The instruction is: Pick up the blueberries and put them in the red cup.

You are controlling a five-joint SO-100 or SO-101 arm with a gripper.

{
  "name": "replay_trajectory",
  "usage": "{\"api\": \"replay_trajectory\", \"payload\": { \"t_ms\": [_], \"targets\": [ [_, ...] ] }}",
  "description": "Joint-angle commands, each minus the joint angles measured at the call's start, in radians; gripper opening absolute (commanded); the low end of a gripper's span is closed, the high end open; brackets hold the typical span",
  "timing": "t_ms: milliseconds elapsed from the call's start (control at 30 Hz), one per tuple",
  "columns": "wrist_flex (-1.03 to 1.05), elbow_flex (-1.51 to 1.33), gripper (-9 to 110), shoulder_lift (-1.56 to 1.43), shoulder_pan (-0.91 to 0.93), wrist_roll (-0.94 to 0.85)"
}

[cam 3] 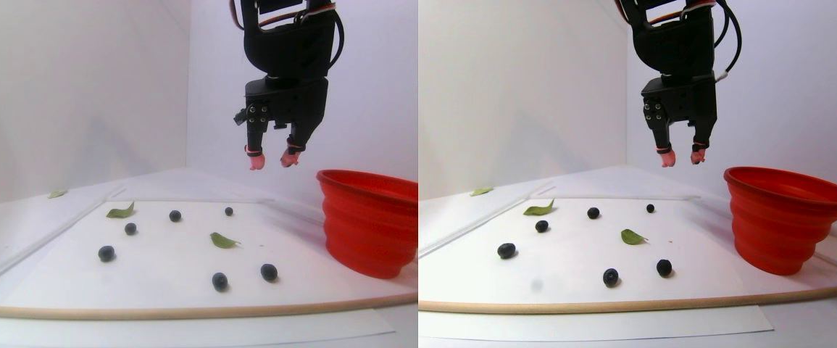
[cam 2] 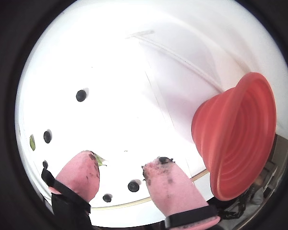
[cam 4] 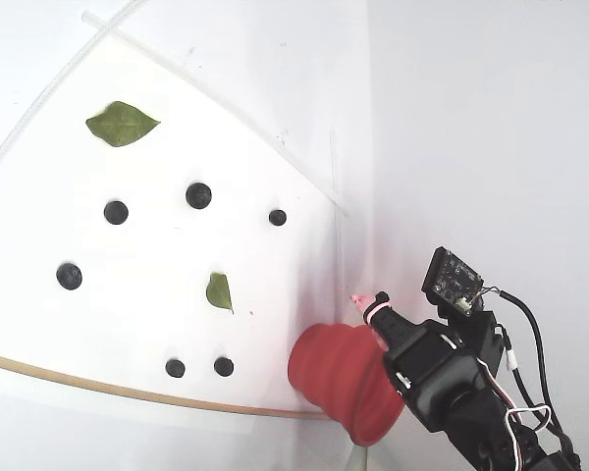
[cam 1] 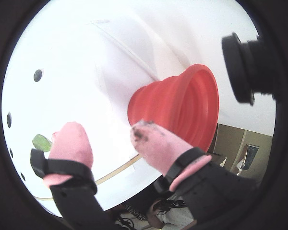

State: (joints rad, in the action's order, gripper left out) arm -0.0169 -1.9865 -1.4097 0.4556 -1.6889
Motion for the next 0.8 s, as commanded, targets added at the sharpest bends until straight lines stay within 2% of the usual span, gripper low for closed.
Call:
{"api": "replay_trajectory", "payload": {
  "t_ms": [0,767],
  "targets": [
    [-0.034,0.063,18,-0.003,-0.017,0.032],
    [-0.149,0.150,19,0.173,-0.095,0.063]
  ]
}}
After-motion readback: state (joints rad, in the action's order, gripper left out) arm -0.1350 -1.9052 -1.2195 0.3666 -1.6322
